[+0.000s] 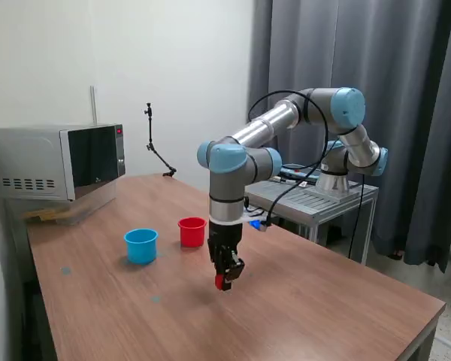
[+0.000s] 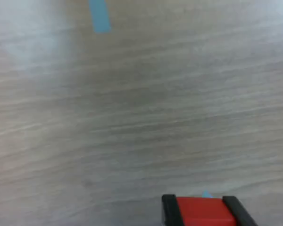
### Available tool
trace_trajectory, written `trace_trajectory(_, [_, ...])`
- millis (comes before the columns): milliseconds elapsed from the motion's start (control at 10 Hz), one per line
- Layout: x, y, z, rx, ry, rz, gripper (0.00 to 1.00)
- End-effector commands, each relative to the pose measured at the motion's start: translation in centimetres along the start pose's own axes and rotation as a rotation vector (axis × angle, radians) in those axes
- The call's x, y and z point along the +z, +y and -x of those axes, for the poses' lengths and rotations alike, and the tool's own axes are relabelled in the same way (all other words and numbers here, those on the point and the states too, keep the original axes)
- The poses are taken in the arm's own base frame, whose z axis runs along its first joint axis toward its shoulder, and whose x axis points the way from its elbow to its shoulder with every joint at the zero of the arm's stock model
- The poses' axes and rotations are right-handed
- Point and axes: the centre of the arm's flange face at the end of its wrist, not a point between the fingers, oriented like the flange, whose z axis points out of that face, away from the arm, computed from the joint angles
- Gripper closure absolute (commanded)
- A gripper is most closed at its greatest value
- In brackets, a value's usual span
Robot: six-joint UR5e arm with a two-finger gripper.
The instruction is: Place red objects in the red bin, and blue objects in the blue bin.
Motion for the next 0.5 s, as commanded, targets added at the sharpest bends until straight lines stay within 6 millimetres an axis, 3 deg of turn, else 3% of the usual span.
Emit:
trace_trajectory(0, [-5.4, -2.1, 1.3, -0.003, 0.009, 0.019, 1.0])
trace_trajectory(200, [-8.7, -3.3, 2.9, 0.013, 0.008, 0.036, 1.0])
trace_trajectory(400, [-9.9, -3.9, 4.7, 0.036, 0.005, 0.034, 1.0])
